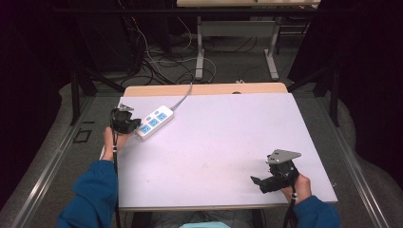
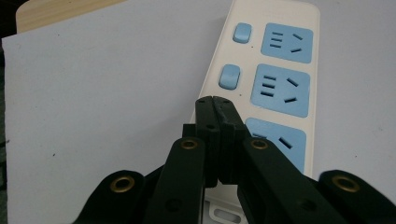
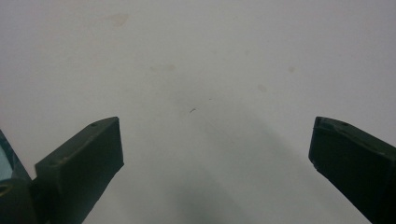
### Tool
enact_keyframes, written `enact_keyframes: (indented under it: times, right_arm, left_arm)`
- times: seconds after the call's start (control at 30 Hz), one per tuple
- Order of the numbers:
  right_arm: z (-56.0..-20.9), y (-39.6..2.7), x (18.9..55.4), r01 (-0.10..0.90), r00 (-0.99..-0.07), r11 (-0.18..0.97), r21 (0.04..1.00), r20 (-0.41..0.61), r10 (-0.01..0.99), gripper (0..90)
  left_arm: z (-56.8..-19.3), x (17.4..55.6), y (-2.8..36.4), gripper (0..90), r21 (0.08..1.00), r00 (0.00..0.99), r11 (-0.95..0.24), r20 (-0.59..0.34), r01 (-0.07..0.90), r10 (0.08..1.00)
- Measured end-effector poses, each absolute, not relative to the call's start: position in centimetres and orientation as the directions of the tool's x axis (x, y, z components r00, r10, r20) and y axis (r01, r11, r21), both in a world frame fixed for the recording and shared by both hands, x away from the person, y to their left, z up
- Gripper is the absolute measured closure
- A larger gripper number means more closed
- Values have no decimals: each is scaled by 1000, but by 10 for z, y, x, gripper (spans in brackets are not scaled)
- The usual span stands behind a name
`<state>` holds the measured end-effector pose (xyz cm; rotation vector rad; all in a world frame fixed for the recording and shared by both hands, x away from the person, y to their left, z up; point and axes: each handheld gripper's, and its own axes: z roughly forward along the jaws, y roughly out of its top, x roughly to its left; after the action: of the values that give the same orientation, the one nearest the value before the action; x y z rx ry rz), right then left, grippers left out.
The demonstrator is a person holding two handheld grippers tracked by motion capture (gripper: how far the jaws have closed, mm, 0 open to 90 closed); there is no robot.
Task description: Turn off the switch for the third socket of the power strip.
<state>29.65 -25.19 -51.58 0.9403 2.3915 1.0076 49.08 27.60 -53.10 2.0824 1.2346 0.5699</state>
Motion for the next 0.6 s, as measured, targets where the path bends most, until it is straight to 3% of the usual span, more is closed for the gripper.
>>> enact_keyframes:
  times: [0.6]
  right_arm:
    - [-515, -252, 296, 440, -706, 527, 727, -82, 703, 29]
  left_arm:
    - [-534, 490, 275, 900, 711, 477, -372, 58, 597, 877]
